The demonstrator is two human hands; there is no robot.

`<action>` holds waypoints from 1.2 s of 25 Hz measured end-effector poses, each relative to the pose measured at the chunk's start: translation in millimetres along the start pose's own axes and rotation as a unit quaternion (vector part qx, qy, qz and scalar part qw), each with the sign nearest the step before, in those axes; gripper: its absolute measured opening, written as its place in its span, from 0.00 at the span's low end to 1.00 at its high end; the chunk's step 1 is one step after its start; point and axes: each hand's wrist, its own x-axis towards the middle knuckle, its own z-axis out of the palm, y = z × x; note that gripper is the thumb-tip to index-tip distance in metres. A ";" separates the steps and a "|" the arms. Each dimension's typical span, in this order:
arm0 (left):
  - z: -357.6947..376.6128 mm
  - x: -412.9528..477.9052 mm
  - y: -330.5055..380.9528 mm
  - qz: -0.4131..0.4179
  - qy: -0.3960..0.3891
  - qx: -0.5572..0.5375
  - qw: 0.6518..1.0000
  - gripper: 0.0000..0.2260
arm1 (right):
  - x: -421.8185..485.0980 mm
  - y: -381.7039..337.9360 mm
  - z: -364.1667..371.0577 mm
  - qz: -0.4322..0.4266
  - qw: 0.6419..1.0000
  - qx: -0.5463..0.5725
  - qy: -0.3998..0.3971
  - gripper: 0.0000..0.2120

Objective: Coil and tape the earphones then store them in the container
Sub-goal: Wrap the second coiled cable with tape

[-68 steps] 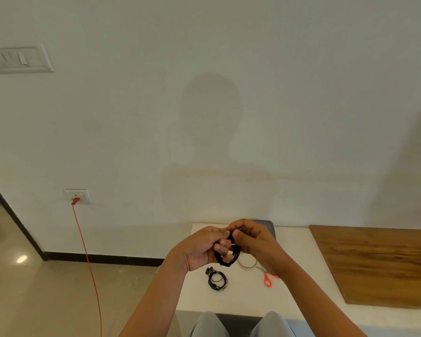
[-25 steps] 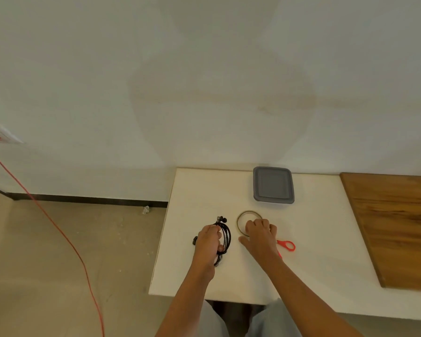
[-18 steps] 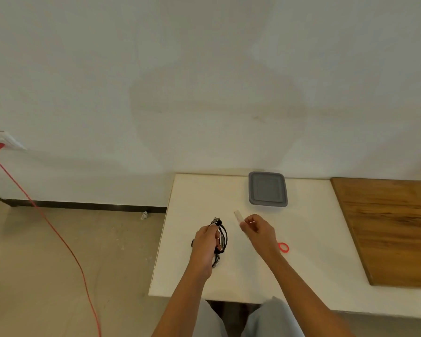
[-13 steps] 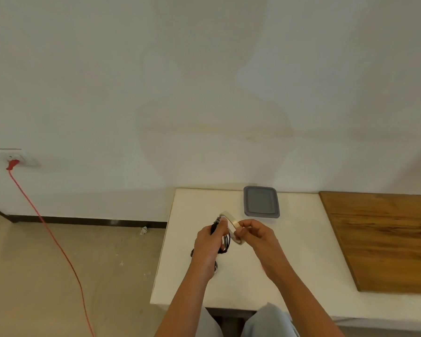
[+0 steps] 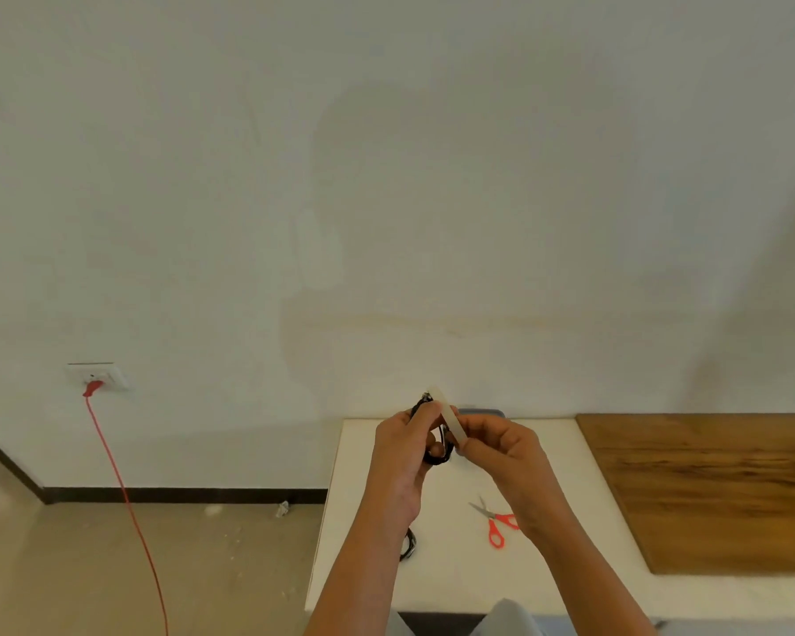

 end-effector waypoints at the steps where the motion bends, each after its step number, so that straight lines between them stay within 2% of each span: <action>1: 1.4 -8.2 2.7 0.004 0.000 -0.008 1.000 0.10 | -6.4 -5.1 -0.1 -0.002 1.000 -0.001 0.007 0.13; 6: 8.8 -46.4 8.2 0.046 -0.014 -0.030 0.998 0.09 | -34.4 -28.1 6.9 -0.017 0.999 0.028 0.038 0.05; 9: 13.8 -63.8 10.0 0.083 -0.015 -0.016 0.996 0.04 | -44.3 -38.4 11.4 -0.023 0.997 0.043 0.056 0.09; 12: 14.1 -75.0 14.0 0.102 -0.013 -0.006 0.995 0.04 | -51.2 -46.8 13.8 -0.023 0.997 0.037 0.056 0.11; 17: 14.3 -91.0 26.2 0.105 -0.004 -0.057 0.993 0.05 | -64.0 -55.0 14.1 -0.064 0.997 0.041 0.032 0.07; 23: 12.5 -104.5 37.1 0.077 0.000 -0.111 0.991 0.04 | -78.4 -61.0 19.5 -0.111 0.993 0.033 0.032 0.11; 27: 12.4 -112.1 40.9 0.092 -0.011 -0.110 0.990 0.04 | -82.0 -71.8 22.1 -0.106 0.992 0.049 0.048 0.08; 30: 11.8 -115.5 46.2 0.097 -0.022 -0.128 0.987 0.06 | -84.9 -78.2 23.7 -0.134 0.990 0.037 0.037 0.10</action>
